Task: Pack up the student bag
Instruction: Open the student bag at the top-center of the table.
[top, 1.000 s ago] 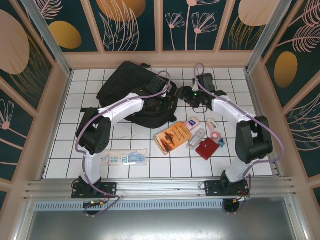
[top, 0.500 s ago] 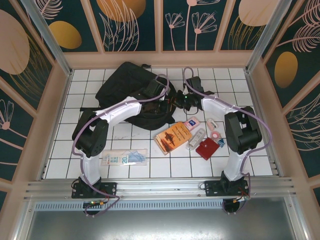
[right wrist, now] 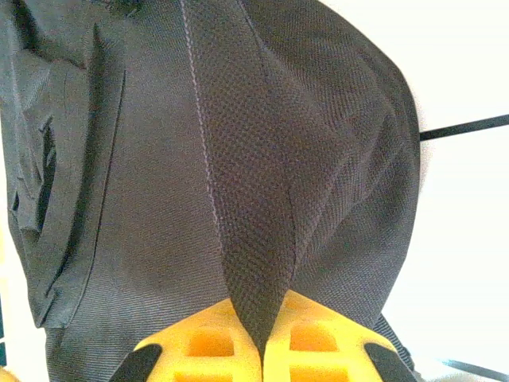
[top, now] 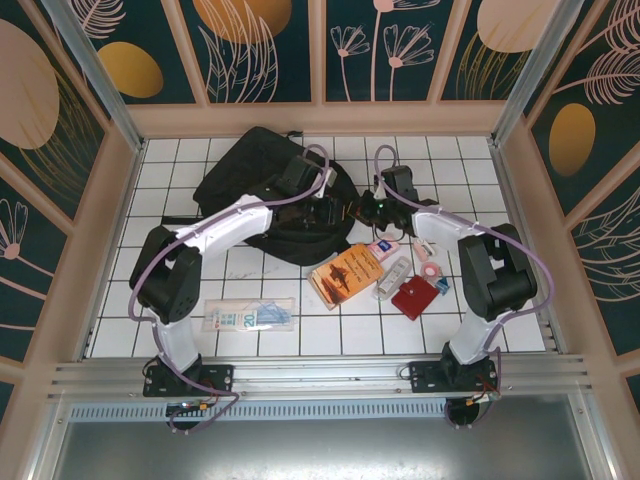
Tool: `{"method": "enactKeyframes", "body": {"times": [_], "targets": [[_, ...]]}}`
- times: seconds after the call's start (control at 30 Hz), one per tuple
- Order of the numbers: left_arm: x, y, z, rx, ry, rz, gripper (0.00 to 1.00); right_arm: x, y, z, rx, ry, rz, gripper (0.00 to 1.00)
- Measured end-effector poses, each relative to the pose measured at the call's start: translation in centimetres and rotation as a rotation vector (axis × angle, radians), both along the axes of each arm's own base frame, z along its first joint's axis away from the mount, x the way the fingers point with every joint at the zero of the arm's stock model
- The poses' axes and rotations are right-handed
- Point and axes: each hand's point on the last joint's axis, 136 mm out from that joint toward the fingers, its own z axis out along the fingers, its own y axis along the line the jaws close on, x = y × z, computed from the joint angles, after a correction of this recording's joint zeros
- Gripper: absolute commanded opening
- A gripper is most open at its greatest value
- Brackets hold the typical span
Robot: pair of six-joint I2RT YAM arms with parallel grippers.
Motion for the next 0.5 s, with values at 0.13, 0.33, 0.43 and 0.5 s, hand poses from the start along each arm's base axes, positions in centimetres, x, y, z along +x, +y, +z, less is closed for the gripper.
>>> {"method": "enactKeyframes", "body": {"times": [0.13, 0.33, 0.43, 0.5], "targets": [[0.47, 0.35, 0.86, -0.015, -0.020, 0.011, 0.16, -0.10, -0.10, 0.03, 0.006, -0.015, 0.002, 0.00], [0.19, 0.03, 1.01, -0.034, -0.009, -0.005, 0.29, -0.28, -0.05, 0.31, 0.016, -0.027, 0.008, 0.00], [-0.13, -0.25, 0.98, -0.046, 0.004, -0.024, 0.35, -0.28, -0.03, 0.33, 0.017, -0.030, 0.009, 0.00], [-0.29, -0.31, 0.79, -0.045, 0.007, -0.035, 0.36, -0.31, 0.03, 0.38, 0.021, -0.030, 0.012, 0.00]]}}
